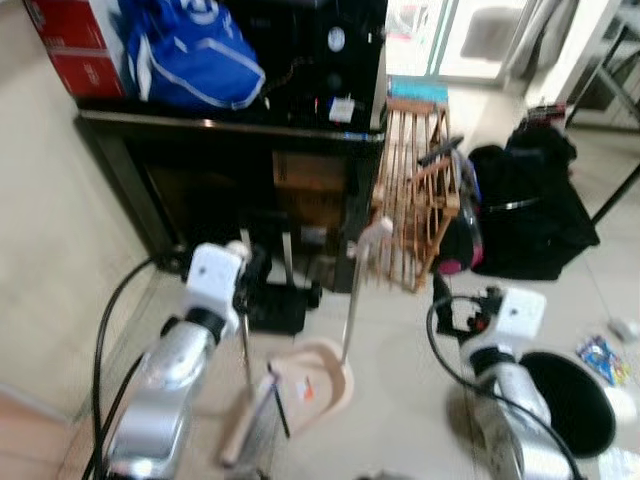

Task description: Sweep floor

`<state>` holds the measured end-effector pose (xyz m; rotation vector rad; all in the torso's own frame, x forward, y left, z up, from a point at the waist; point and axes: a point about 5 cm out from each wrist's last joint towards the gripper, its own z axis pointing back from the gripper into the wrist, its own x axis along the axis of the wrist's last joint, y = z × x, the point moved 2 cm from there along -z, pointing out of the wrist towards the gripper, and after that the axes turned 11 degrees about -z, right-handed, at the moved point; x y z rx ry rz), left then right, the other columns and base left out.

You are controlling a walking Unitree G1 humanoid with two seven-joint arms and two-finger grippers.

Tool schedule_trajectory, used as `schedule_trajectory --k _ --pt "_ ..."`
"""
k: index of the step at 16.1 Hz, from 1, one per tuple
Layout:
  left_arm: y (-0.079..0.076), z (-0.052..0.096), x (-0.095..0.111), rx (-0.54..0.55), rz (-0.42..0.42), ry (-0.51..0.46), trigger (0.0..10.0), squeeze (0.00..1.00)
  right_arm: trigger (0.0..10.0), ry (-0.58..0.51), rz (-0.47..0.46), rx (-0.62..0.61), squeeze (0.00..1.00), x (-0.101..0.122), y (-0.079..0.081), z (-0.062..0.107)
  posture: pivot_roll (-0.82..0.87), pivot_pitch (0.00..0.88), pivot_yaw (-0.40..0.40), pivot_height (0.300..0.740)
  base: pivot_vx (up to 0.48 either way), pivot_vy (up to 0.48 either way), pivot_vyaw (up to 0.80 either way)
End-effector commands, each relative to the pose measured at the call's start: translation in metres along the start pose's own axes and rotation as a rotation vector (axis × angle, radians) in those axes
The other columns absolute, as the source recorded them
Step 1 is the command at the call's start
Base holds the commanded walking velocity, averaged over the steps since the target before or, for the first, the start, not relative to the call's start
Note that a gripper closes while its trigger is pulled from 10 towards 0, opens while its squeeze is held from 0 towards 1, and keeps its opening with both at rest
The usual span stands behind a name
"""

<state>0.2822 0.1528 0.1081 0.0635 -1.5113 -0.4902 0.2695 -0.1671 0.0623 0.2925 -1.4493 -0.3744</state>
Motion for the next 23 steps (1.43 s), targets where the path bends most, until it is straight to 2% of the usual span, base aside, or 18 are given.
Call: schedule_trajectory --k 1,2,3,6,9,12,14,15,16,18,20,23 --pt "0.011 0.007 0.005 0.029 -0.047 -0.016 10.0 0.0 10.0 -0.001 -0.025 0.069 0.0 -0.001 0.012 -0.004 -0.01 0.124 -0.008 0.74 0.0 0.0 0.0" --pt "0.014 0.011 0.002 0.033 -0.06 -0.011 10.0 0.0 10.0 0.003 -0.021 0.092 0.59 -0.003 0.017 -0.007 -0.01 0.128 -0.01 0.74 0.0 0.0 0.0" --pt "0.015 0.016 0.001 0.022 -0.092 -0.009 10.0 0.0 10.0 0.003 -0.046 0.112 1.0 -0.004 0.021 -0.009 0.0 0.131 -0.013 0.74 0.0 0.0 0.0" --pt "0.021 0.025 -0.002 0.029 -0.123 0.016 10.0 0.0 10.0 -0.021 -0.06 0.149 1.0 -0.002 0.031 -0.018 0.02 0.159 -0.025 0.74 0.0 0.0 0.0" --pt "0.026 0.033 0.002 0.05 -0.134 0.013 10.0 0.0 10.0 0.006 -0.057 0.2 1.0 -0.009 0.045 -0.034 0.04 0.185 -0.035 0.74 0.0 0.0 0.0" --pt "0.025 0.038 0.005 0.05 -0.128 0.005 10.0 0.0 10.0 0.014 -0.053 0.206 1.0 -0.012 0.049 -0.042 0.04 0.199 -0.042 0.74 0.0 0.0 0.0" --pt "0.023 0.037 0.004 0.041 -0.11 0.011 10.0 0.0 10.0 -0.007 -0.003 0.226 1.0 -0.007 0.057 -0.049 0.04 0.206 -0.045 0.74 0.0 0.0 0.0" --pt "0.021 0.036 0.005 0.041 -0.11 0.008 10.0 0.0 10.0 -0.017 0.035 0.224 0.62 -0.006 0.059 -0.051 0.03 0.204 -0.047 0.74 0.0 0.0 0.0" --pt "0.019 0.033 0.006 0.041 -0.102 0.001 10.0 0.0 10.0 -0.05 0.055 0.217 0.0 0.0 0.056 -0.049 0.02 0.191 -0.044 0.74 0.0 0.0 0.0" --pt "0.016 0.02 0.009 0.037 -0.079 -0.009 10.0 0.0 10.0 -0.147 0.026 0.168 0.0 0.018 0.037 -0.027 0.0 0.172 -0.024 0.74 0.0 0.0 0.0" --pt "0.015 0.01 0.012 0.018 -0.07 -0.026 10.0 0.0 10.0 -0.162 0.021 0.099 0.0 0.026 0.016 -0.003 -0.02 0.138 0.006 0.74 0.0 0.317 0.0" --pt "0.014 0.001 0.014 0.007 -0.066 -0.037 10.0 0.0 10.0 -0.169 0.044 0.081 0.0 0.033 0.01 0.021 -0.04 0.111 0.03 0.74 0.0 0.435 -0.36"
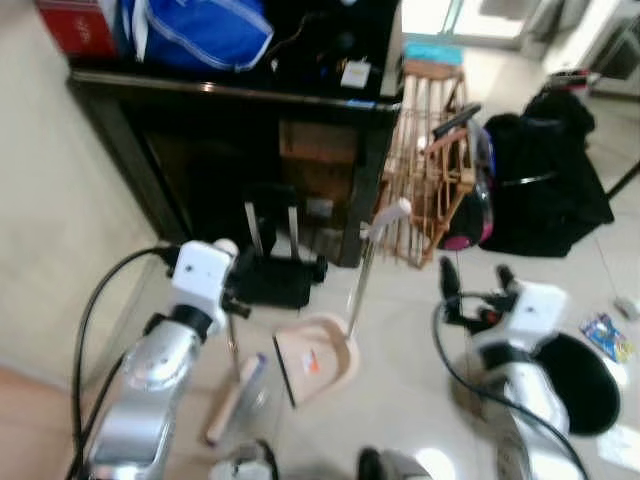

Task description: Sweep floor

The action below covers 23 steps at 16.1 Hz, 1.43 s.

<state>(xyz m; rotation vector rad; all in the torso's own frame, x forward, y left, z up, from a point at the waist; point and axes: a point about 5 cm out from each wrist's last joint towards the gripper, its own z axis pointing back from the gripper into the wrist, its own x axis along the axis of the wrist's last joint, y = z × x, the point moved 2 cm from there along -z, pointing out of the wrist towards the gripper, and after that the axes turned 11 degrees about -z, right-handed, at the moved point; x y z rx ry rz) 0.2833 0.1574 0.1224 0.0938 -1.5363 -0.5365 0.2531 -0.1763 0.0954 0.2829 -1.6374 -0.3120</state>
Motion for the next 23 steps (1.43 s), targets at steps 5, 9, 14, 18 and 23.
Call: schedule_trajectory --k 5,9,14,18,23 --pt "0.003 -0.003 0.001 0.004 -0.005 -0.02 10.0 0.0 10.0 0.045 -0.012 -0.032 0.0 0.0 0.004 0.016 -0.05 0.069 0.041 0.74 0.0 0.456 -0.22" --pt "0.005 -0.003 0.0 0.017 -0.007 -0.023 10.0 0.0 10.0 0.072 -0.026 -0.02 0.0 -0.002 0.009 0.011 -0.04 0.049 0.034 0.74 0.0 0.455 0.0" --pt "0.008 -0.001 -0.003 0.07 -0.049 -0.006 10.0 0.0 10.0 0.092 -0.011 -0.007 0.0 -0.006 0.01 0.007 -0.02 0.028 0.012 0.74 0.0 -0.197 0.0" --pt "0.006 -0.004 -0.003 0.098 0.02 0.002 10.0 0.0 10.0 0.094 -0.003 0.002 0.0 -0.004 0.009 0.003 -0.02 0.007 -0.001 0.74 0.0 -0.307 0.0" --pt "0.009 -0.002 0.002 0.138 0.071 -0.032 10.0 0.0 10.0 0.085 0.057 -0.006 0.0 0.001 0.003 -0.001 -0.01 0.0 -0.01 0.74 0.0 0.0 0.0"
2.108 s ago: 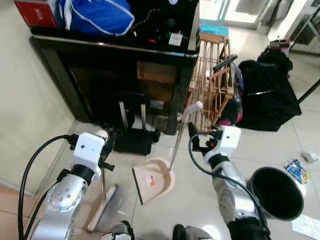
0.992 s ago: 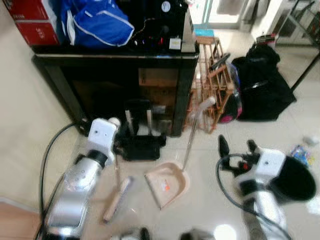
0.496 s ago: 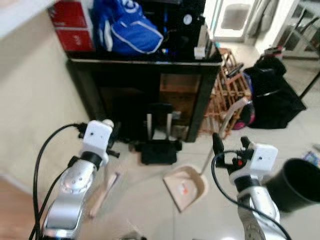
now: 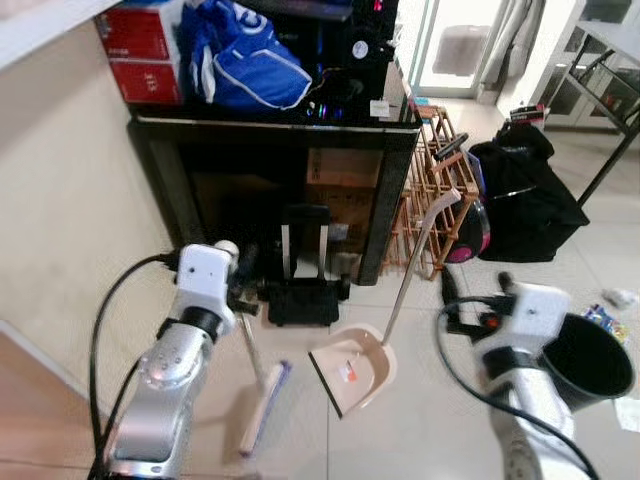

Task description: Sweep floor

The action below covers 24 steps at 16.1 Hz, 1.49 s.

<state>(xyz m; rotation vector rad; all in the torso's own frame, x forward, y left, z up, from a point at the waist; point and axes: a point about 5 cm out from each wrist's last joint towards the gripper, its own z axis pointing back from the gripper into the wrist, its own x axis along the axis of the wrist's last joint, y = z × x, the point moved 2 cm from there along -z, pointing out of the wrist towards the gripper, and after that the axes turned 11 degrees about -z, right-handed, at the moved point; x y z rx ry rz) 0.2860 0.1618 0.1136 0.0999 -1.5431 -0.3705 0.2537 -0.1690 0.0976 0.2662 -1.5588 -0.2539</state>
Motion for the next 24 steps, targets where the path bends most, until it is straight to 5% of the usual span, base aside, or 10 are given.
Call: schedule_trajectory --k 1,24 --pt "0.007 -0.001 0.014 0.033 -0.024 -0.061 10.0 0.0 10.0 -0.007 0.039 -0.022 0.0 0.003 -0.006 -0.001 -0.01 0.0 -0.011 0.74 0.24 0.0 0.0" --pt "0.0 -0.016 0.012 -0.022 0.008 -0.053 10.0 0.0 10.0 -0.045 0.097 -0.219 0.0 -0.001 -0.031 -0.001 -0.03 0.0 0.011 0.74 0.311 0.0 0.09"
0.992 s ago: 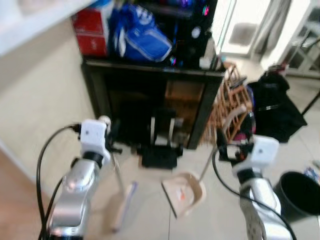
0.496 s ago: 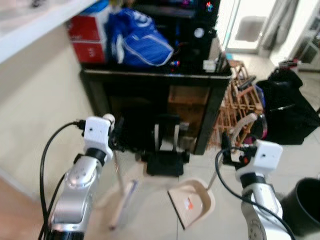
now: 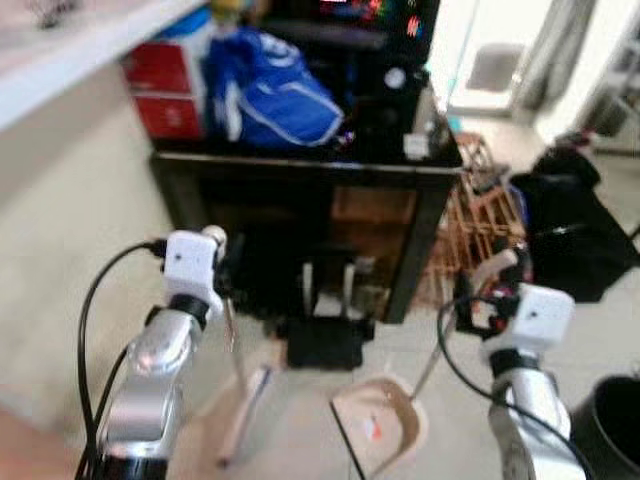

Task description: Sweep floor

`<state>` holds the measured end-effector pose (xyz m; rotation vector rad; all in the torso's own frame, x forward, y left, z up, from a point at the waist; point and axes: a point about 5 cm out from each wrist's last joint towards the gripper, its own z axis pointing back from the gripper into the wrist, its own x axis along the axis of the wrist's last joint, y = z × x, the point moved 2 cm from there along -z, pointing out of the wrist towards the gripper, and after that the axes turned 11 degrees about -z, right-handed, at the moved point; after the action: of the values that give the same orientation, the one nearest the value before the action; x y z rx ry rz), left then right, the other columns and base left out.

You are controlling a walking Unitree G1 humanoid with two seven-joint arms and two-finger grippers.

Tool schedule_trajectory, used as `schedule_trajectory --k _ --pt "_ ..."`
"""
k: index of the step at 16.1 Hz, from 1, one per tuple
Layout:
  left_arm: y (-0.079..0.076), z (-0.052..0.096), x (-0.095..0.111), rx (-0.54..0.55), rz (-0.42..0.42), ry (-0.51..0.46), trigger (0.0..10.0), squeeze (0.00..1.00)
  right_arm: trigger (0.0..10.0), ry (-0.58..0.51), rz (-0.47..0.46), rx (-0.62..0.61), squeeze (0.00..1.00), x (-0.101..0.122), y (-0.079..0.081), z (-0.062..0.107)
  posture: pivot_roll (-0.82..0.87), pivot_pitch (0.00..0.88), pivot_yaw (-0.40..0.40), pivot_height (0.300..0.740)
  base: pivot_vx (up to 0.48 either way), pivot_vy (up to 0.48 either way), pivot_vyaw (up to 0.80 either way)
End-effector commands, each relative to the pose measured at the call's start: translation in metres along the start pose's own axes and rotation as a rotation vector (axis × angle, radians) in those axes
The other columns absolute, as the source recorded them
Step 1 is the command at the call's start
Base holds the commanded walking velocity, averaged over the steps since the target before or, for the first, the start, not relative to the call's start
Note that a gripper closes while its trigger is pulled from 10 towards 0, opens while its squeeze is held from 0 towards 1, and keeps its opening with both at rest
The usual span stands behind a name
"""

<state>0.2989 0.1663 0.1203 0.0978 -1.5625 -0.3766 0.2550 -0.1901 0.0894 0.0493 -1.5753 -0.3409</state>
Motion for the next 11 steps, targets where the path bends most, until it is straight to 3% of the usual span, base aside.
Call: schedule_trajectory --k 1,3,5,6,11 --pt "-0.007 -0.004 0.007 -0.014 0.007 -0.035 10.0 0.0 10.0 0.0 0.027 -0.044 0.0 -0.001 -0.009 -0.003 -0.03 0.0 0.007 0.74 0.0 0.0 0.0" --pt "-0.003 -0.003 0.006 0.008 0.011 -0.042 10.0 0.0 10.0 0.004 0.07 -0.048 0.0 -0.003 -0.011 -0.007 -0.03 0.0 -0.012 0.74 0.0 0.0 0.0" --pt "0.002 -0.001 0.005 0.026 0.004 -0.041 10.0 0.0 10.0 0.003 0.047 -0.029 0.0 -0.006 -0.01 -0.012 -0.02 0.0 -0.018 0.74 0.0 0.0 0.0" --pt "0.003 0.001 0.005 0.032 0.009 -0.045 10.0 0.0 10.0 0.003 0.03 -0.015 1.0 -0.007 -0.008 -0.015 -0.01 0.008 -0.024 0.74 0.0 0.0 0.0" --pt "0.01 0.017 0.005 0.018 -0.026 -0.031 10.0 0.0 10.0 0.064 -0.015 -0.037 1.0 -0.03 -0.009 -0.047 0.04 0.096 -0.039 0.74 0.0 0.0 0.0"
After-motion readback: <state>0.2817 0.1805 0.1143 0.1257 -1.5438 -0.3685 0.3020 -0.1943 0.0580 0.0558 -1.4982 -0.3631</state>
